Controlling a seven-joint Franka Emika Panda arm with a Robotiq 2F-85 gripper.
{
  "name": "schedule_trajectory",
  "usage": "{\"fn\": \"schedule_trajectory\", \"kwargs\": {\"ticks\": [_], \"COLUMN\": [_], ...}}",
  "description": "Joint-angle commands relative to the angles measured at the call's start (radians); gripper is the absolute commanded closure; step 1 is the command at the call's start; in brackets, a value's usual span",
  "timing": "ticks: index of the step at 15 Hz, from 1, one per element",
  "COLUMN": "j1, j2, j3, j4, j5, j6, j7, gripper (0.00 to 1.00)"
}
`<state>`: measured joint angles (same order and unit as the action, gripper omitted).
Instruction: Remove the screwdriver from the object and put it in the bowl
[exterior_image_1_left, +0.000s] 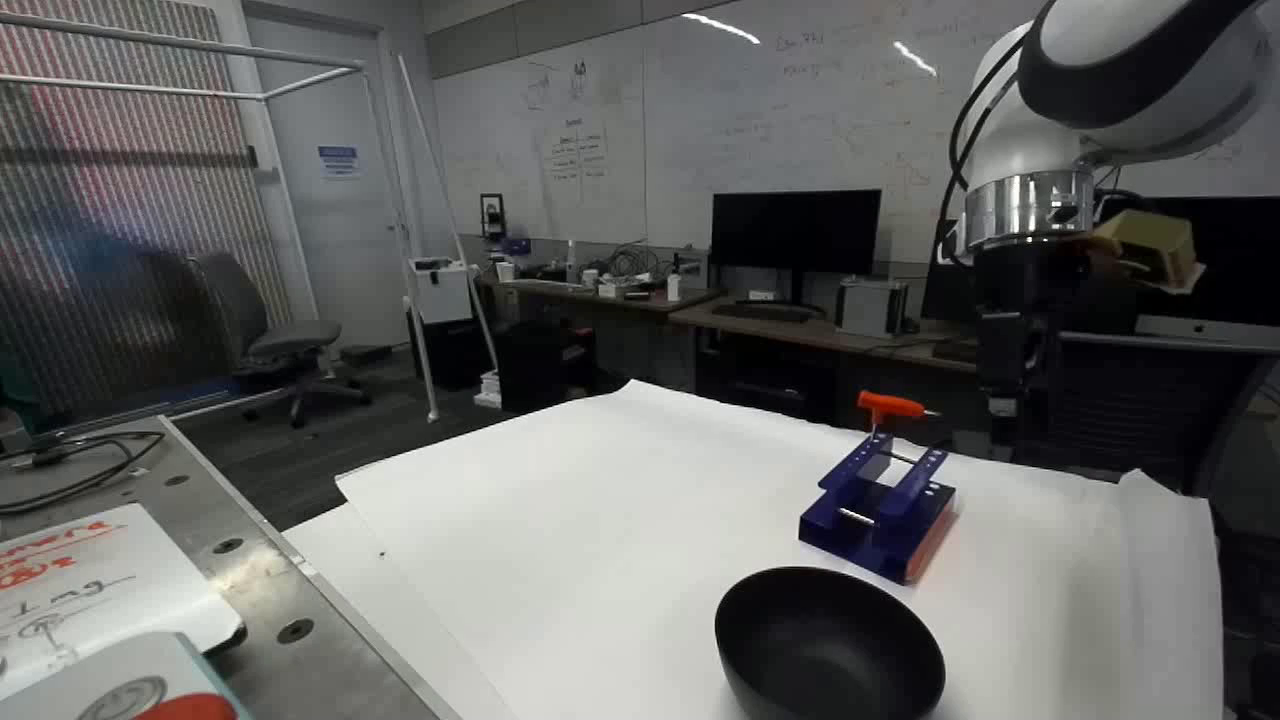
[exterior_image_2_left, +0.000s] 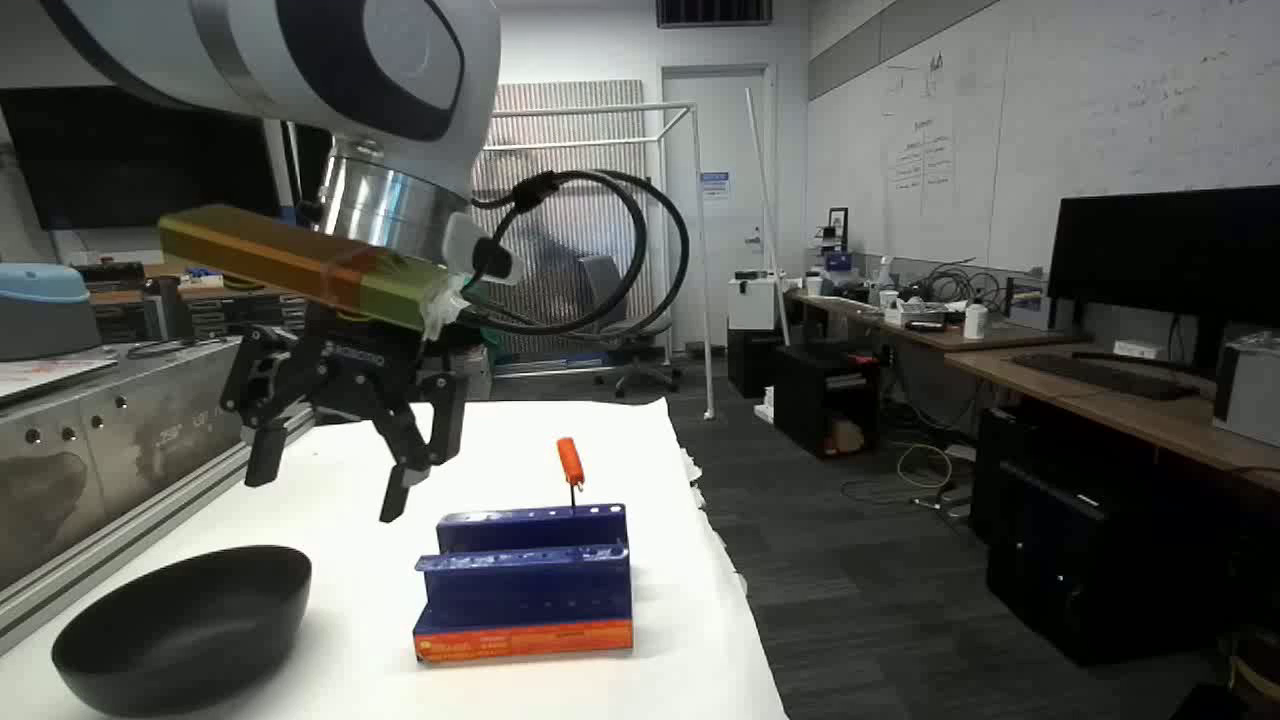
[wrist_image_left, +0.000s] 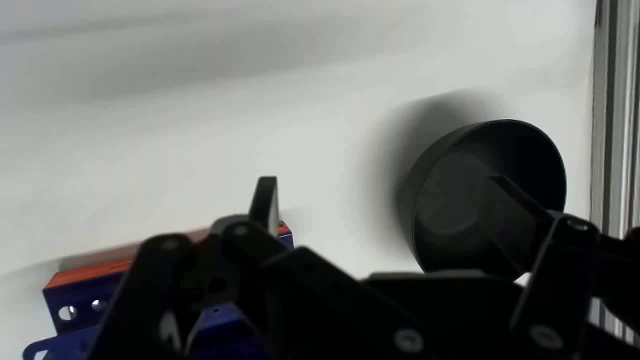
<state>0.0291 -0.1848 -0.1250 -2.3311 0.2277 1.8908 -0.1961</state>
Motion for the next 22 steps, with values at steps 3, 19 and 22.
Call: {"fn": "schedule_trajectory", "kwargs": {"ticks": [3,19,22], "j1": [-0.022,-0.124,-0.151], "j2": [-0.001,0.355,0.453], "j3": [0.02,0.001,0.009], "j4": [0.009,0.492,0.568], "j5": [0.003,-0.08,-0.092], "j6": [-0.001,-0.003,-0.019], "j7": [-0.003,0.046,-0.018], "gripper": [0.0,0.0,0.0]}}
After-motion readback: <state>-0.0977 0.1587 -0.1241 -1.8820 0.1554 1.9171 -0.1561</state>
